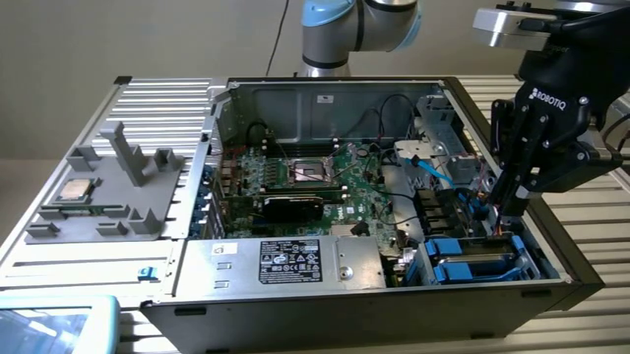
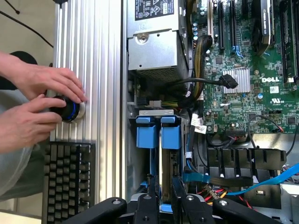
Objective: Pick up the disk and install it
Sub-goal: 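Insert the first disk wire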
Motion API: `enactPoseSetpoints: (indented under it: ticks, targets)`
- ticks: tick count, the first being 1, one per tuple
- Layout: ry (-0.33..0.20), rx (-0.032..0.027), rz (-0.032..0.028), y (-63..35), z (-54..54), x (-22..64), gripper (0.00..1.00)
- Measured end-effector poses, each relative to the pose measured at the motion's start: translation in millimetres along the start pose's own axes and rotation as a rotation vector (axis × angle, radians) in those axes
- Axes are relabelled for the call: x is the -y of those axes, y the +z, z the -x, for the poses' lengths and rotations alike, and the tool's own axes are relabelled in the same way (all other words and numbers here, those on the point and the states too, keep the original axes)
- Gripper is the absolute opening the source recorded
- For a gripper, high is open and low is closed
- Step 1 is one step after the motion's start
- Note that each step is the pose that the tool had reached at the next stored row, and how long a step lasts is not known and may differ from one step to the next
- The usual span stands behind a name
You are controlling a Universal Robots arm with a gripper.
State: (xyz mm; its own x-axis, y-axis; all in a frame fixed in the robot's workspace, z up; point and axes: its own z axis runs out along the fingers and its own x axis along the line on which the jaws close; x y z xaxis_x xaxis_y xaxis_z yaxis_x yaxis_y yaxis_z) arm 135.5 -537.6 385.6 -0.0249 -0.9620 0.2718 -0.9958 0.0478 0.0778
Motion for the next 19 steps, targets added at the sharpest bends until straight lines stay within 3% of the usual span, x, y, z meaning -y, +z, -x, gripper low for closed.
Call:
enactPoseSetpoints:
  ticks: [6, 14, 16, 19]
  targets:
    - [0.000, 0.0000, 0.0001, 0.1, 0.0, -0.6, 0.25]
    - [0.000, 0.0013, -0.0012, 1.3, 1.4, -17.0, 0.25]
    - [0.000, 0.0085, -0.0015, 2.0, 1.6, -17.1, 0.25]
    - [-0.002, 0.0278, -0.0012, 4.4, 2.3, -17.0, 0.25]
